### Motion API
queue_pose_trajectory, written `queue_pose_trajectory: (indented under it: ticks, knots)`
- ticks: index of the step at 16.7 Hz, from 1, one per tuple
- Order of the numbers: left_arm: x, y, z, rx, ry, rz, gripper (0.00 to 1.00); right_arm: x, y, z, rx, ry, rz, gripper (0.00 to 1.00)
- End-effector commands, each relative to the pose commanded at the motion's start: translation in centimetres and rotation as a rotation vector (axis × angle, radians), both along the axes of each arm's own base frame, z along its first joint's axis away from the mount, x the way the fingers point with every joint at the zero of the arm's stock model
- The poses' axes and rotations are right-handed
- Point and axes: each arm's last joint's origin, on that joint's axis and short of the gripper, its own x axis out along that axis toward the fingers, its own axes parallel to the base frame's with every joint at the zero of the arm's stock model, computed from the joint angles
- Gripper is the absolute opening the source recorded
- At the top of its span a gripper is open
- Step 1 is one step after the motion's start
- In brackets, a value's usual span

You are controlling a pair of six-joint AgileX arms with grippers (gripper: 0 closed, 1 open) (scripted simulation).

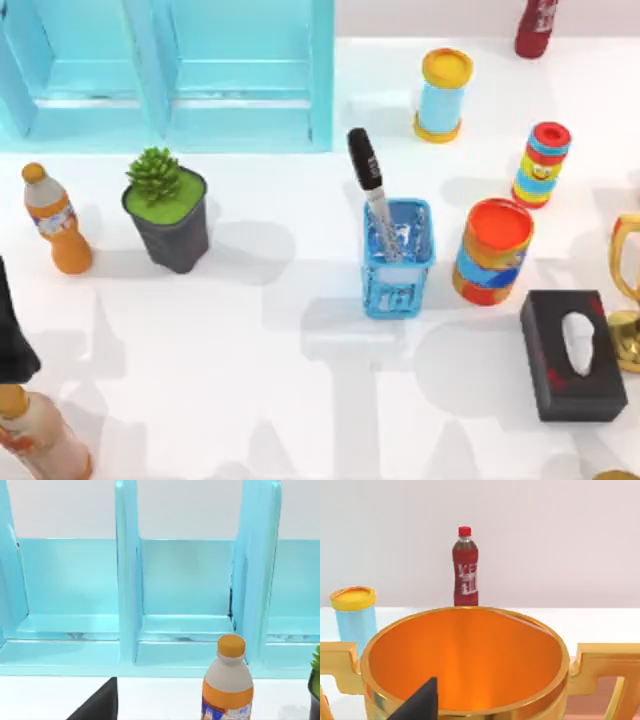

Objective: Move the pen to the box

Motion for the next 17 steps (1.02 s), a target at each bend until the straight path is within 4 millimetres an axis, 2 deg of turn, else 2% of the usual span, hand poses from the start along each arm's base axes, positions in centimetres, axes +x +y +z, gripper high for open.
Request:
queue_pose_trajectory:
  ticks: [3,5,7,10,13,15,17]
  knots:
    - [0.0,0.0,0.0,0.0,0.0,0.0,1.0,0.0,0.1,0.2,0.001,0.002,0.011,1.0]
    - [0.0,0.0,0.0,0.0,0.0,0.0,1.0,0.1,0.4,1.3,0.005,0.014,0.063,1.0]
    - [0.0,0.0,0.0,0.0,0.0,0.0,1.0,0.4,1.1,3.3,0.009,0.034,0.145,1.0]
    - [0.0,0.0,0.0,0.0,0.0,0.0,1.0,1.8,2.4,7.6,0.01,0.078,0.304,1.0]
    - [0.0,0.0,0.0,0.0,0.0,0.0,1.0,5.4,4.7,11.3,0.0,0.174,0.473,1.0]
    - [0.0,0.0,0.0,0.0,0.0,0.0,1.0,8.5,6.6,11.9,-0.011,0.269,0.578,1.0]
    - [0.0,0.0,0.0,0.0,0.0,0.0,1.0,11.2,8.6,11.5,-0.027,0.355,0.67,1.0]
